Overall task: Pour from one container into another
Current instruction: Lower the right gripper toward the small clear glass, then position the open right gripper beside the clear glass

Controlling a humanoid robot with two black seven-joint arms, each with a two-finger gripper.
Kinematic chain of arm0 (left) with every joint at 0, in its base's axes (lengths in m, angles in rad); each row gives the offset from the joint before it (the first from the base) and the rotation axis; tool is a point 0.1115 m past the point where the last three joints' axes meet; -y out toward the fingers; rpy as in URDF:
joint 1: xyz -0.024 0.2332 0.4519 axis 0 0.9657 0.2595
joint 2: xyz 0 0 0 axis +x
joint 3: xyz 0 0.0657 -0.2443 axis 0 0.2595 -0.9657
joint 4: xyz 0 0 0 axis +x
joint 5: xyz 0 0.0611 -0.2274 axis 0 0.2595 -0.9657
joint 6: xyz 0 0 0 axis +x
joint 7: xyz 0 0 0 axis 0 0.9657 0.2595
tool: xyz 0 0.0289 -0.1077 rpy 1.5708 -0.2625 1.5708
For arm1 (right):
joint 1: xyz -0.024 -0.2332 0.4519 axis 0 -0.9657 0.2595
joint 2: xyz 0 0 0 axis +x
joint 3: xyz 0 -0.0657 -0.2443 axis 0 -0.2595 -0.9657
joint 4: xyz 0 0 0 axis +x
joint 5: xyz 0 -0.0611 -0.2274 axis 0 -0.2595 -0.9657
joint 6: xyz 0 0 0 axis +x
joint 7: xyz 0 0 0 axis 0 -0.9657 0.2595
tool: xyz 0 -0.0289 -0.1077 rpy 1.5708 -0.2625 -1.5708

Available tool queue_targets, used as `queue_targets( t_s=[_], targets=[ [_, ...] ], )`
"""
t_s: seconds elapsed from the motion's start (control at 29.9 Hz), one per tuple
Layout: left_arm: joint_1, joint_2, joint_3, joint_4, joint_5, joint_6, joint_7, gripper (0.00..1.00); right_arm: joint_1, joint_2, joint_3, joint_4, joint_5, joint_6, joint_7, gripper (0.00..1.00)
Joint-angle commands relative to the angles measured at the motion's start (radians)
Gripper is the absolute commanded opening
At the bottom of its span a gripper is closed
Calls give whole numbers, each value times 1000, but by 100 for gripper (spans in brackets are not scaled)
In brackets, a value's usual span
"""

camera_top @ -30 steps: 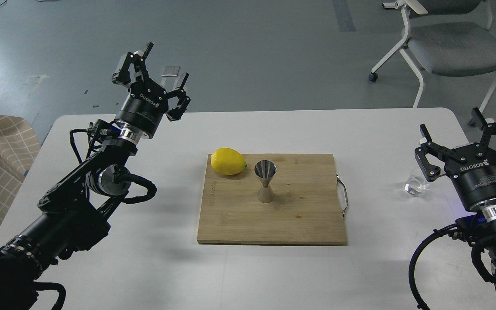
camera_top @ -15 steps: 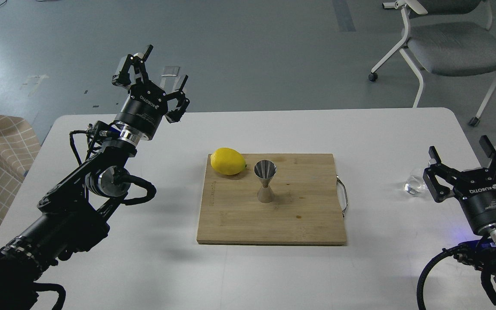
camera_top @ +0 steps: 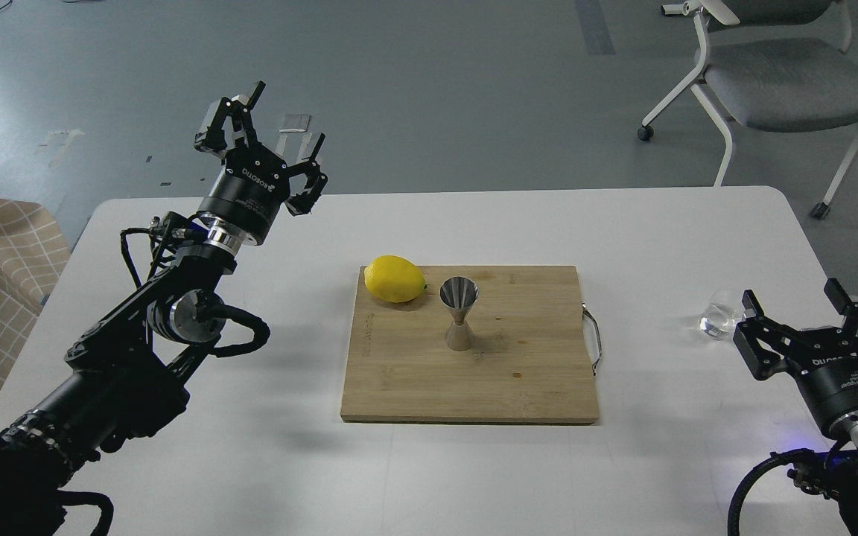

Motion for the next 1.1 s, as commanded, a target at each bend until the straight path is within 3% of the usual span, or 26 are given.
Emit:
queue_targets(
  t_s=[0.0,1.07],
  targets=[
    [0,0,0,0,0,0,0,98,-10,0,0,-3,-1,-41,0,93],
    [0,0,8,0,2,0,0,98,67,0,-17,-188,-21,-85,3,96]
  ],
)
